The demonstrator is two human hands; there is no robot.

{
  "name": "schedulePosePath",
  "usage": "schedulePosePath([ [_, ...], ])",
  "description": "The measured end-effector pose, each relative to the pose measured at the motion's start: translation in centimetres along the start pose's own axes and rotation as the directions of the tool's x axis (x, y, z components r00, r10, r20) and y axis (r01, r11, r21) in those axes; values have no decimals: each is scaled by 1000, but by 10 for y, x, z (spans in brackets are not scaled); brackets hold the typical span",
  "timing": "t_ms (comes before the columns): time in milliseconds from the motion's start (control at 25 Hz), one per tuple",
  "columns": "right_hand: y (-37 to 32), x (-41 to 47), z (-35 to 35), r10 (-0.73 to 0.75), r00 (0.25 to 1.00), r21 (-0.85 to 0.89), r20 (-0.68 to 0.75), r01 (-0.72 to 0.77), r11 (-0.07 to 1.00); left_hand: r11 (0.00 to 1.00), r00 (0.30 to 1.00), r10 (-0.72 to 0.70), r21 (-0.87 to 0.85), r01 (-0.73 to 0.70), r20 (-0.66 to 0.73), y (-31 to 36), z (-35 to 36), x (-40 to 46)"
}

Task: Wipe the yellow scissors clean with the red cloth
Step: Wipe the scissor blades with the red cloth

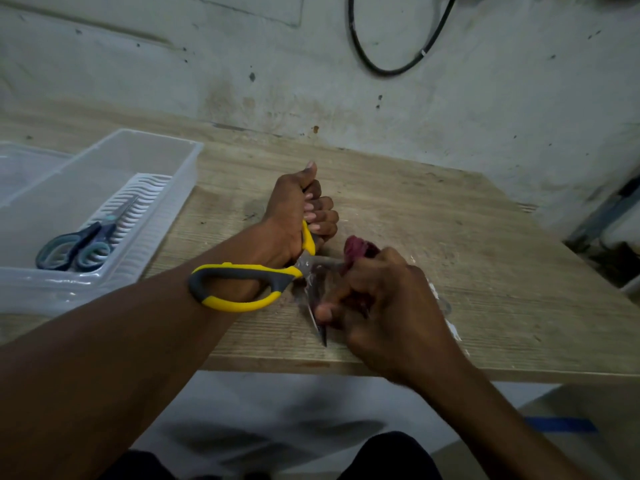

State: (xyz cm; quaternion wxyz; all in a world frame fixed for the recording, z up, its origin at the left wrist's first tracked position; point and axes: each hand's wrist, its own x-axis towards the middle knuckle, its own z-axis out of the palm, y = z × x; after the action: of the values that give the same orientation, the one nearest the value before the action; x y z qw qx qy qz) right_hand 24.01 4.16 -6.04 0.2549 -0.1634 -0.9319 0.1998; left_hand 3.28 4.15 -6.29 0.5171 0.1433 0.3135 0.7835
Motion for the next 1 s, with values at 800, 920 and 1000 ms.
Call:
schedulePosePath([
  [800, -3, -17, -5, -118, 983, 17, 139, 117, 993, 1000, 1000, 17, 3, -17, -15, -1, 0, -1],
  [920, -11, 9, 6, -89, 996, -4, 1, 89, 996, 995, 998, 58, 79, -57, -18, 1, 0, 1],
  [1000, -13, 27, 13, -46, 996, -19, -73, 45, 999, 989, 995, 94, 117, -88, -47, 3, 1, 1],
])
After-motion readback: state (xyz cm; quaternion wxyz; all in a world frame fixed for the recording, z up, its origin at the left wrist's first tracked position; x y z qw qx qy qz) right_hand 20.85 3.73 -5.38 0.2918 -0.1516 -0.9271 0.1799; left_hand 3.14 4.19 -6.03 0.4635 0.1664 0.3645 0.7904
